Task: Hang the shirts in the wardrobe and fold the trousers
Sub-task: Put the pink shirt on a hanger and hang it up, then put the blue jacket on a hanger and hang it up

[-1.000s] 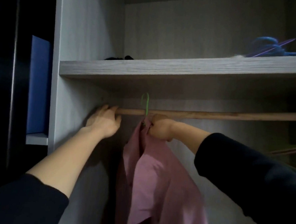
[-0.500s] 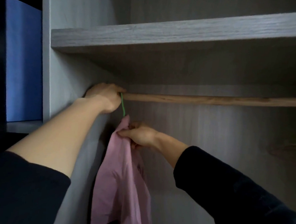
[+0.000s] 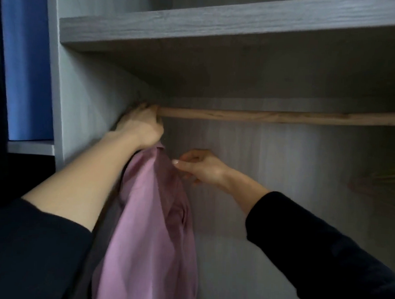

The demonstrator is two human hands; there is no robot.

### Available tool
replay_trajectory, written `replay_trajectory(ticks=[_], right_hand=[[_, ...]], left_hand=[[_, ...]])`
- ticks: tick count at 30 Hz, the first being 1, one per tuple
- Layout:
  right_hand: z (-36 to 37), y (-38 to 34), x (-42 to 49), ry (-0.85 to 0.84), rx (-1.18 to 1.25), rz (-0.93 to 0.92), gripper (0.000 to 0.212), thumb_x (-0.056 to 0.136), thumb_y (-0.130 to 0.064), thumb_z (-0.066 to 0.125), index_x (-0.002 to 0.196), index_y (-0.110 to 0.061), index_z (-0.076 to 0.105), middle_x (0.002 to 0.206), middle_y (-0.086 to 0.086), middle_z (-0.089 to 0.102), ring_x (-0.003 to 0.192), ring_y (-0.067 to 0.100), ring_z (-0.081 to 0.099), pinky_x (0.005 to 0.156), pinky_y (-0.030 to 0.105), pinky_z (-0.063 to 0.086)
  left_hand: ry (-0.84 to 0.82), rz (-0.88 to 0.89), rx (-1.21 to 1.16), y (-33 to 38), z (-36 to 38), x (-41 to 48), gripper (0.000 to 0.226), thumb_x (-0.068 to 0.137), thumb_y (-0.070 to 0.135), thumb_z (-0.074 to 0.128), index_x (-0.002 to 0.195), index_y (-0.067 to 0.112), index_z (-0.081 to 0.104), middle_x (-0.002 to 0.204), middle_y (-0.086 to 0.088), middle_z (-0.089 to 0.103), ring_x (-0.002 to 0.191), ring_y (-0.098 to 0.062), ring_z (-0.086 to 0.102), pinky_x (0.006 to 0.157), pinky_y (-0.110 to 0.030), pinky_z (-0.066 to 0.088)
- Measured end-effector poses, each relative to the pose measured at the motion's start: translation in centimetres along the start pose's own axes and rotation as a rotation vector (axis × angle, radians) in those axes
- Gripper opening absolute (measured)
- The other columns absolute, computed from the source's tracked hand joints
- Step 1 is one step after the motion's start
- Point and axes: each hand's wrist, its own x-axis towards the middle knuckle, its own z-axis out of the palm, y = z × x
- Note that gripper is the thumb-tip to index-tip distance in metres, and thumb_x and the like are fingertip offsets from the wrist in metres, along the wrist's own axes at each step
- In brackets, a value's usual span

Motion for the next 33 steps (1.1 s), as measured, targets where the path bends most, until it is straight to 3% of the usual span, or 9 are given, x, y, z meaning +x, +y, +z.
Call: replay_trajectory(ticks=[2, 6, 11, 16, 18, 20, 26, 33], right_hand=[[-2.8, 0.8, -1.3, 0.083, -0.072, 0.000, 0.017, 0.088, -0.022, 0.068, 0.095, -0.007, 0.064, 0.090, 0.008, 0.061, 0.078, 0.018, 0.056, 0.051, 0.018, 0.043], [-9.2, 2.7, -4.7, 0.235, -0.314, 0.027, 0.018, 0.086, -0.023, 0.071, 0.095, -0.008, 0.066, 0.084, 0.002, 0.062, 0.072, 0.012, 0.055, 0.052, 0.013, 0.040], [-16.6, 4.6, -10.2, 0.403, -0.595, 0.079, 0.017, 0.087, -0.029, 0.067, 0.097, -0.014, 0.068, 0.090, 0.001, 0.067, 0.078, 0.013, 0.059, 0.056, 0.015, 0.042], [-23.0, 5.1, -16.0, 0.523, -0.815, 0.161, 0.016, 0.087, -0.025, 0.063, 0.100, -0.017, 0.067, 0.095, 0.002, 0.069, 0.091, 0.022, 0.064, 0.078, 0.032, 0.052], [-25.3, 4.9, -18.4, 0.572, -0.899, 0.190, 0.012, 0.083, -0.026, 0.065, 0.091, -0.018, 0.067, 0.092, 0.004, 0.070, 0.091, 0.025, 0.065, 0.075, 0.033, 0.052], [-27.1, 4.6, -20.7, 0.608, -0.984, 0.220, 0.021, 0.075, -0.034, 0.063, 0.085, -0.016, 0.067, 0.091, 0.007, 0.070, 0.091, 0.030, 0.064, 0.072, 0.035, 0.052], [-32.1, 4.4, -24.9, 0.733, -1.500, 0.304, 0.028, 0.087, -0.028, 0.057, 0.109, -0.011, 0.058, 0.113, 0.009, 0.058, 0.114, 0.030, 0.051, 0.083, 0.037, 0.044], [-34.9, 6.0, -26.2, 0.644, -1.766, 0.395, 0.026, 0.089, -0.012, 0.052, 0.112, -0.014, 0.062, 0.119, 0.006, 0.059, 0.120, 0.026, 0.048, 0.091, 0.035, 0.040]], left_hand=[[0.118, 0.060, -0.027, 1.6, 1.4, -1.6, 0.048, 0.095, 0.022, 0.039, 0.142, 0.010, 0.039, 0.150, -0.019, 0.031, 0.140, -0.034, 0.026, 0.116, -0.039, 0.019], [0.264, 0.297, -0.144, 6.9, 3.3, -2.9, 0.061, 0.079, 0.024, 0.034, 0.135, 0.007, 0.049, 0.145, -0.017, 0.041, 0.137, -0.033, 0.033, 0.116, -0.039, 0.017], [0.232, 0.440, -0.248, 16.2, 5.1, -3.4, 0.049, 0.091, 0.017, 0.043, 0.140, 0.016, 0.045, 0.150, -0.011, 0.037, 0.139, -0.028, 0.029, 0.116, -0.033, 0.013], [0.167, 0.548, -0.297, 24.6, 6.3, -4.8, 0.064, 0.081, 0.028, 0.027, 0.143, 0.017, 0.040, 0.151, -0.010, 0.035, 0.140, -0.025, 0.028, 0.117, -0.037, 0.010], [0.166, 0.573, -0.288, 27.3, 6.7, -4.9, 0.065, 0.080, 0.029, 0.026, 0.143, 0.018, 0.040, 0.148, -0.010, 0.039, 0.138, -0.027, 0.031, 0.116, -0.039, 0.010], [0.174, 0.584, -0.279, 29.7, 7.2, -4.9, 0.064, 0.081, 0.031, 0.027, 0.142, 0.018, 0.042, 0.143, -0.009, 0.047, 0.132, -0.029, 0.038, 0.115, -0.042, 0.013], [0.348, 0.525, -0.340, 33.5, 9.4, -4.0, 0.057, 0.086, 0.038, 0.021, 0.119, 0.016, 0.063, 0.108, -0.009, 0.066, 0.097, -0.035, 0.053, 0.099, -0.041, 0.025], [0.467, 0.518, -0.362, 33.9, 10.5, -3.5, 0.041, 0.089, 0.032, 0.037, 0.109, 0.016, 0.068, 0.097, -0.011, 0.068, 0.088, -0.036, 0.055, 0.090, -0.038, 0.023]])
